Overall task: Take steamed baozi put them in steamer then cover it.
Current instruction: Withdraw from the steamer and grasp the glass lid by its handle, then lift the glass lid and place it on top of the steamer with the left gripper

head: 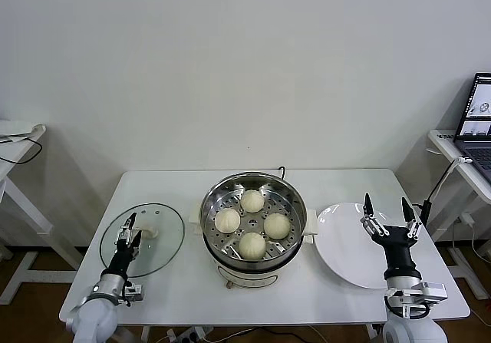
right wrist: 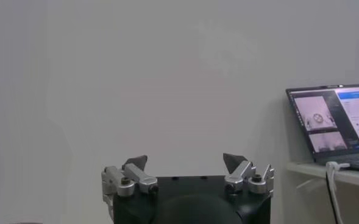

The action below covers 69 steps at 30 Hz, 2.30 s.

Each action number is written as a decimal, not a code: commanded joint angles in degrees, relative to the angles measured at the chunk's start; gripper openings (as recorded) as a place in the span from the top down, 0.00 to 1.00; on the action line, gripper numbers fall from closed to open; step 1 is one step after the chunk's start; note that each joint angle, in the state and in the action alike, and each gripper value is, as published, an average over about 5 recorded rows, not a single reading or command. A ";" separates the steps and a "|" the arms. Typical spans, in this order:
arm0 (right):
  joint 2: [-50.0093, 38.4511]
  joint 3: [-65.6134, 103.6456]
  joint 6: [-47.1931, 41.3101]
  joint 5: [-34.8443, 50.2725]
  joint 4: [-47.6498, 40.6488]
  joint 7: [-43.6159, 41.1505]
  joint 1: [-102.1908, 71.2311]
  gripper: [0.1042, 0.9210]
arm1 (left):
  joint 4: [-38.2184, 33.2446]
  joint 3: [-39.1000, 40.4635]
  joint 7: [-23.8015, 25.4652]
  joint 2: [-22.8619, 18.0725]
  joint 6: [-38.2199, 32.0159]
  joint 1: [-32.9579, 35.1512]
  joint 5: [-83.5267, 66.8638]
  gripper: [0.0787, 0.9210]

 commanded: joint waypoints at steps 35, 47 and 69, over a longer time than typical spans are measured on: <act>0.08 -0.30 1.60 -1.66 -1.07 -0.05 0.15 0.12 | 4.05 0.15 -2.48 -1.75 0.98 -5.65 3.90 0.63; -0.41 -0.52 1.65 -1.39 -1.87 0.05 1.03 0.12 | -12.34 -1.38 -1.97 -0.73 3.17 2.35 1.21 0.87; -1.19 0.23 3.27 -0.57 -5.09 -0.45 3.05 0.12 | -46.00 15.49 19.00 9.53 32.16 10.70 -5.19 0.87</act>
